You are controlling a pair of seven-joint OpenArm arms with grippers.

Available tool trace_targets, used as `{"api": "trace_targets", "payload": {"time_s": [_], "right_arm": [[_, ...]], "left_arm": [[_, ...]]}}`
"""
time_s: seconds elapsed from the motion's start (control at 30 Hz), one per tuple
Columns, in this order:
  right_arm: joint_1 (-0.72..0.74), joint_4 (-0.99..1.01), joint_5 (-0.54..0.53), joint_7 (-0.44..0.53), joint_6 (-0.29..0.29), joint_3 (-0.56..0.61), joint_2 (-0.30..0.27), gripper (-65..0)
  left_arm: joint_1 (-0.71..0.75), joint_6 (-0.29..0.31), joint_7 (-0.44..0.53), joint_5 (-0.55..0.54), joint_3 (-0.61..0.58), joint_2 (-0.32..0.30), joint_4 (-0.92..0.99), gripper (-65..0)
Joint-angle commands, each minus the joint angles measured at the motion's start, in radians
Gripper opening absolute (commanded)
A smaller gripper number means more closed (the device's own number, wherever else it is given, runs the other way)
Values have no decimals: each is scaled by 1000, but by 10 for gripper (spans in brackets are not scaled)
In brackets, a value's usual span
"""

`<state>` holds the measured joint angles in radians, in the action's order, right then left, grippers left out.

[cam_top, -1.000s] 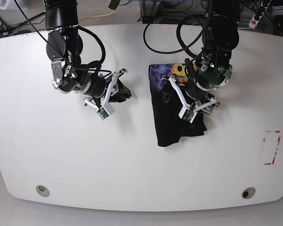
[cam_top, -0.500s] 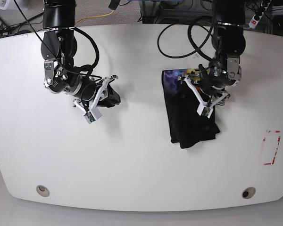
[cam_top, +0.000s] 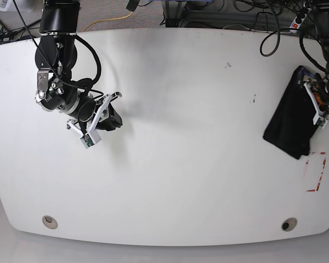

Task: Fold the T-shirt properly

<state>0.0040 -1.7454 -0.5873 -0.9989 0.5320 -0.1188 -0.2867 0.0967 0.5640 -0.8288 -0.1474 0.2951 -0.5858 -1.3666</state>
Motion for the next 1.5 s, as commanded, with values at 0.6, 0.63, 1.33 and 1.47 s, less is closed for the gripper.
{"api": "trace_targets", "payload": {"time_s": [0.6, 0.63, 1.33, 1.47], "right_arm": [[-14, -40, -15, 25, 4, -5, -38, -526], [-14, -44, -15, 27, 4, -5, -38, -526], [-134, -44, 399, 587, 1, -3, -29, -526], [-215, 14, 491, 840, -6, -17, -7, -526]], "left_arm": [[117, 126, 150, 33, 243, -96, 327, -192], [117, 134, 148, 33, 253, -95, 326, -192], [140, -89, 372, 42, 186, 201, -343, -193], [202, -172, 518, 91, 100, 272, -396, -236]]}}
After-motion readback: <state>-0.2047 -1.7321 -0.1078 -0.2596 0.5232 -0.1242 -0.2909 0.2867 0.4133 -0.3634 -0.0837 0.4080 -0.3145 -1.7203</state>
